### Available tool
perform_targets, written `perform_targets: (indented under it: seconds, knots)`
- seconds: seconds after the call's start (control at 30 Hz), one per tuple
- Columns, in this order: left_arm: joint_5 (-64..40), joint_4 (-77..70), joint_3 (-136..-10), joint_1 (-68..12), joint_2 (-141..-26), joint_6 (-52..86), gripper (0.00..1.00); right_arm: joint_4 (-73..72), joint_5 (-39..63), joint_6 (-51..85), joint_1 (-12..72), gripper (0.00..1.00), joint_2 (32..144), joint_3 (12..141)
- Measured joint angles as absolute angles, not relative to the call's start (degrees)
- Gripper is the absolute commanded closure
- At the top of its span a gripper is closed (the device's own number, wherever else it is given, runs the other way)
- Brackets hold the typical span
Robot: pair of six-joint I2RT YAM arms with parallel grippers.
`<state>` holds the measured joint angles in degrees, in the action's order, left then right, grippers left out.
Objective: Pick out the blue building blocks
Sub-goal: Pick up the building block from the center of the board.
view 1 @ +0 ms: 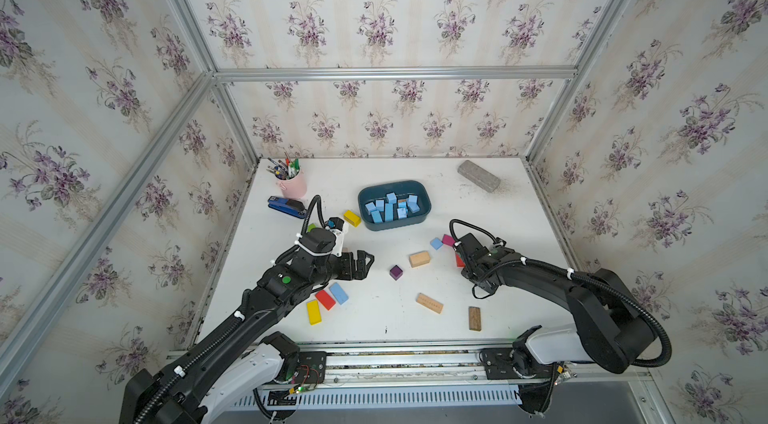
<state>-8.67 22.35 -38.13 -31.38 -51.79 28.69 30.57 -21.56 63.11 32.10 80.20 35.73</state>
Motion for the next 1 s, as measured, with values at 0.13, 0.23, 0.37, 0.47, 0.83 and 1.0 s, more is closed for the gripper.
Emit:
perform_targets:
  seconds: [0.13, 0.23, 0.37, 0.47, 0.83, 1.0]
  knots:
    - [-8.67, 22.35, -38.13, -31.38, -51.75, 29.04, 0.01, 31.62, -20.53, 63.20, 32.10, 0.50, 79.29, 35.42]
    - [-8.67, 22.35, -38.13, -31.38, -51.64, 29.06, 0.01, 31.83, -20.12, 63.20, 32.10, 0.52, 78.87, 35.22]
    - [-8.67, 22.35, -38.13, -31.38, -51.37, 29.08, 0.01, 31.70, -19.99, 63.24, 32.14, 0.55, 78.78, 35.05]
    - [-8.67, 22.35, -38.09, -31.38, -51.24, 29.10, 0.01, 31.64, -19.99, 63.35, 32.14, 0.59, 78.83, 35.05]
    - [-8.64, 22.35, -37.58, -31.38, -50.65, 29.28, 0.01, 30.24, -19.70, 63.40, 32.18, 0.73, 79.29, 35.05]
    - [-8.64, 22.35, -37.47, -31.38, -50.65, 29.43, 0.01, 30.24, -19.68, 63.37, 32.18, 0.77, 79.02, 34.89]
